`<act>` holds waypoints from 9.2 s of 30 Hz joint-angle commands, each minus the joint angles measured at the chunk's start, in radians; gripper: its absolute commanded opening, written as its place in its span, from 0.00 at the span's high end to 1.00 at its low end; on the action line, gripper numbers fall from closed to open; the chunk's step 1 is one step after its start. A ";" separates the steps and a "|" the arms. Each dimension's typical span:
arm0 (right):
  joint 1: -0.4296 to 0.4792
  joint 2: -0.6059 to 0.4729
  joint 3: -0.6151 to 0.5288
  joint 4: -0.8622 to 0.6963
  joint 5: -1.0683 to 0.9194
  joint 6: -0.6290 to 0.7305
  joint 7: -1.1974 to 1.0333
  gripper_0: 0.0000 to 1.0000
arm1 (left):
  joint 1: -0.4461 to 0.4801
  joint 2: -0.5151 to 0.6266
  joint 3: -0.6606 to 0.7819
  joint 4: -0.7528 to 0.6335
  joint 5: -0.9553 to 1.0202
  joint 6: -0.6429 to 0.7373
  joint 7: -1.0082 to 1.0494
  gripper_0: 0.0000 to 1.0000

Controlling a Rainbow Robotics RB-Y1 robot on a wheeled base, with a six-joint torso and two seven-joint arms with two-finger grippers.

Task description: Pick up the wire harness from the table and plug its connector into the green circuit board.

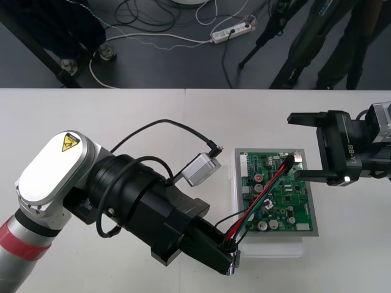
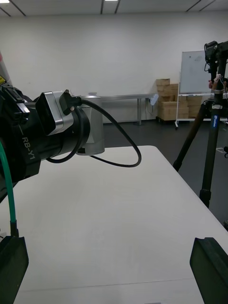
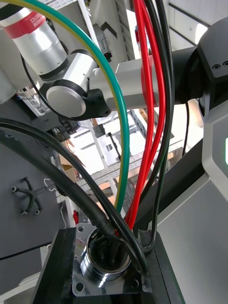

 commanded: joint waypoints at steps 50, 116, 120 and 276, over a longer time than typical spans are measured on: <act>-0.095 -0.158 0.239 0.033 -0.426 -0.001 -0.268 0.00 | -0.060 -0.023 -0.074 -0.003 0.118 0.064 -0.029 1.00; -0.089 -0.181 0.417 -0.105 -0.610 -0.001 -0.286 0.00 | -0.061 -0.037 -0.081 -0.003 0.139 0.085 -0.042 1.00; -0.089 -0.172 0.417 -0.107 -0.610 -0.001 -0.282 0.00 | -0.061 -0.037 -0.081 -0.003 0.141 0.085 -0.042 1.00; -0.025 -0.060 0.024 -0.045 -0.202 -0.001 -0.260 1.00 | 0.130 -0.065 0.528 -0.181 -0.100 0.016 -0.643 0.00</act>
